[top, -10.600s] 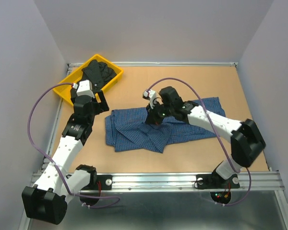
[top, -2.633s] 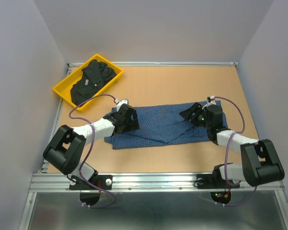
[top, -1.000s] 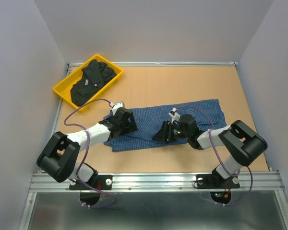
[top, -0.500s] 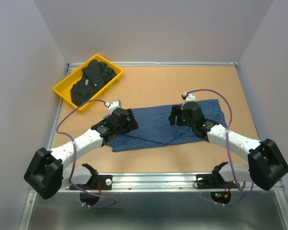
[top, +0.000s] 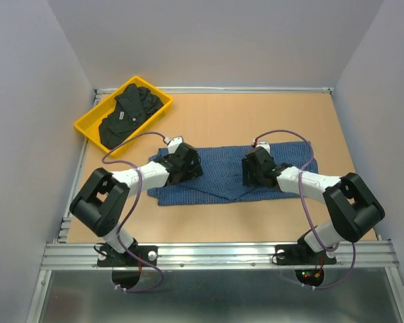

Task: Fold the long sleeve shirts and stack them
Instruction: Fold the shirt

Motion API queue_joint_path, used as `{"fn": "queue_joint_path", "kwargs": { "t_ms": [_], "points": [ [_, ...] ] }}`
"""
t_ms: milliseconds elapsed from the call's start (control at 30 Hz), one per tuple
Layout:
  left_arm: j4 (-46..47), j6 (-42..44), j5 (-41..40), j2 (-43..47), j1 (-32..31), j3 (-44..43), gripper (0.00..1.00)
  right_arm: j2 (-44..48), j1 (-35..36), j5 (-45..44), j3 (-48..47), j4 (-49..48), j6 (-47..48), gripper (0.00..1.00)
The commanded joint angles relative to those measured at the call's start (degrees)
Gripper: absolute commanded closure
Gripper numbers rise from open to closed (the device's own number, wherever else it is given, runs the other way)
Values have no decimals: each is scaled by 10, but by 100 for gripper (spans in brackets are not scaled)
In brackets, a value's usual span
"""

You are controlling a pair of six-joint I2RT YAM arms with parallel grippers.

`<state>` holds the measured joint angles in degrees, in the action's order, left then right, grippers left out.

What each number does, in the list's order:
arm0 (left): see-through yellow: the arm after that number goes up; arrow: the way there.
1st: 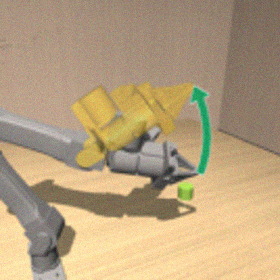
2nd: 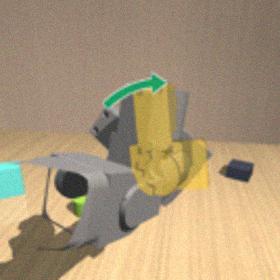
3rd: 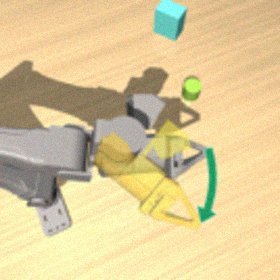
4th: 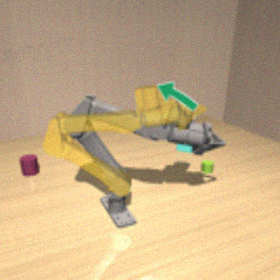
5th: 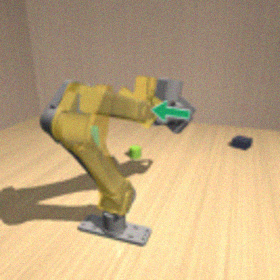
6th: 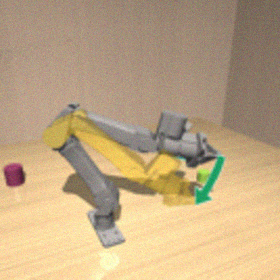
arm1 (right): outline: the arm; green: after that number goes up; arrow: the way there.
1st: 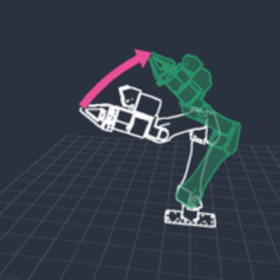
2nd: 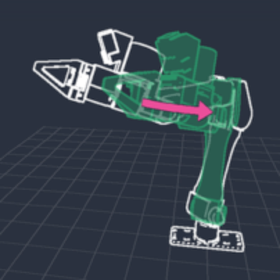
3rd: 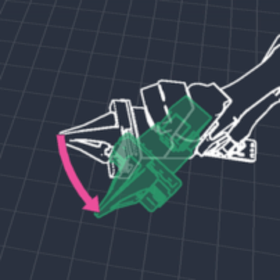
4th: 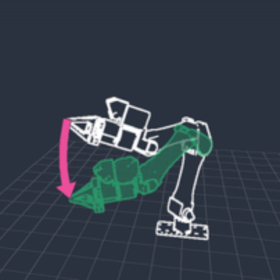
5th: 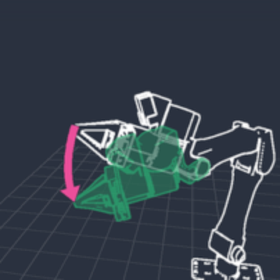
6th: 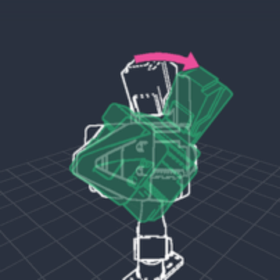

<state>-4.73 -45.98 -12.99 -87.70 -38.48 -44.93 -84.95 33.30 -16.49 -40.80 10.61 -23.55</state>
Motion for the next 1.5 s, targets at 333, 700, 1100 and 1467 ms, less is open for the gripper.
{"fn": "queue_joint_path", "kwargs": {
  "t_ms": [333, 700, 1100, 1467],
  "points": [
    [-70, 199, -54, -270, 37, -356, 7, 27, 36, 186, 47, 91, -116, 28],
    [-109, 295, -20, -470, 49, -659, 7, 33, 165, 231, -1, 52, -228, 25],
    [-76, 309, 43, -471, 66, -737, 6, 24, 179, 134, -129, 55, -142, 25],
    [-60, 179, -1, -217, 53, -485, 6, 148, 136, 25, -75, 160, -83, 27]
  ]
}}
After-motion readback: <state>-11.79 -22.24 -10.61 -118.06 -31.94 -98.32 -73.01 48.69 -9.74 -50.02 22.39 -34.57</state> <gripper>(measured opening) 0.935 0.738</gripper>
